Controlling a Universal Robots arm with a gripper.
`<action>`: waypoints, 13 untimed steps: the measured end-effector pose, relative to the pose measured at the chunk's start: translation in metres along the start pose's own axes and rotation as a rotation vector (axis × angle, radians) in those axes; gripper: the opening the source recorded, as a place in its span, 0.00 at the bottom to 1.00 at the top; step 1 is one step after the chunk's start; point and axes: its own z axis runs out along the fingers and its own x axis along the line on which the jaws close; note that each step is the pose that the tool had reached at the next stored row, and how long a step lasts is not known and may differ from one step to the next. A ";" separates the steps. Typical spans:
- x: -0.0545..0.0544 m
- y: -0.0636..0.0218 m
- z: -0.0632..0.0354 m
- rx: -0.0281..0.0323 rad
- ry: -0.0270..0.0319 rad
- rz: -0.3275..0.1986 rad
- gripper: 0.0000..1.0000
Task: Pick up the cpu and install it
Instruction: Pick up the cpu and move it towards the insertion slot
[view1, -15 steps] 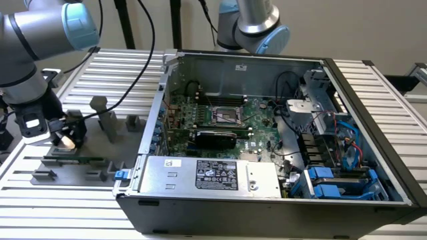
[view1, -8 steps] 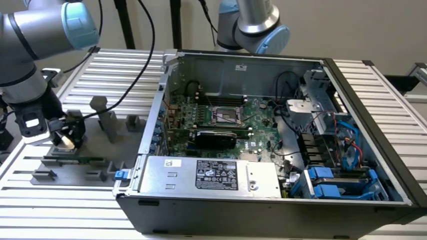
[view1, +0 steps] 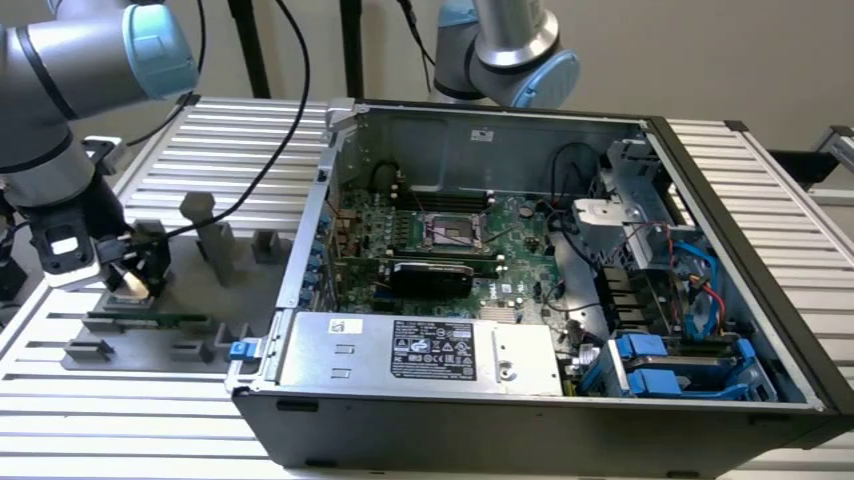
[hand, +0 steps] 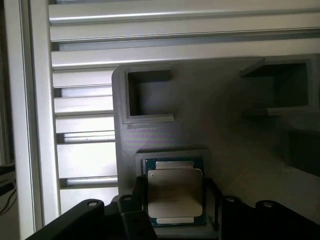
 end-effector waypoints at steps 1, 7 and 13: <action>0.000 0.0000 -0.0001 -0.0001 -0.0001 0.000 0.55; 0.000 0.0005 -0.0116 -0.0002 -0.0003 0.000 0.55; 0.000 0.0016 -0.0378 -0.0001 -0.0002 0.000 0.55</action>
